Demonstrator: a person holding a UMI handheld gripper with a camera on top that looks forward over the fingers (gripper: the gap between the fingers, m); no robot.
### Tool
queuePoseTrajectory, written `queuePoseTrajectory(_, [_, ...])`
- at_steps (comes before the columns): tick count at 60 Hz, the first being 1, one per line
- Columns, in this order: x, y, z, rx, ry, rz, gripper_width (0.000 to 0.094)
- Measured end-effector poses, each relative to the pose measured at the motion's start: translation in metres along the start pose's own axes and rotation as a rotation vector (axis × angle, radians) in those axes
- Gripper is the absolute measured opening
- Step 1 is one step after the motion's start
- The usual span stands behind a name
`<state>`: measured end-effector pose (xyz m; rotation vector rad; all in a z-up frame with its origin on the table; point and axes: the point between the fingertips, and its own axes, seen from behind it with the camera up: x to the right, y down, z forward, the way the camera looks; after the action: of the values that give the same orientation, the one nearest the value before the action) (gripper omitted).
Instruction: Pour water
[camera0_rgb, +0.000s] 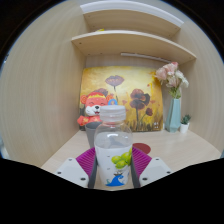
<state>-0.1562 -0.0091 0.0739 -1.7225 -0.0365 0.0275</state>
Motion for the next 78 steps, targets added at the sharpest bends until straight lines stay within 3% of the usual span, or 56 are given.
queuePoseTrajectory(11, [0.001,-0.003,0.002,0.013,0.021,-0.023,0.0393])
queuePoseTrajectory(26, [0.008,-0.006,0.006,0.007,0.002,-0.129,0.0393])
queuePoseTrajectory(47, [0.097,-0.081,0.072,0.03,0.158,-0.944,0.0391])
queuePoseTrajectory(58, [0.084,-0.131,0.098,0.142,0.21,-1.444,0.0391])
queuePoseTrajectory(78, [0.036,-0.15,0.128,0.286,0.229,-2.06,0.039])
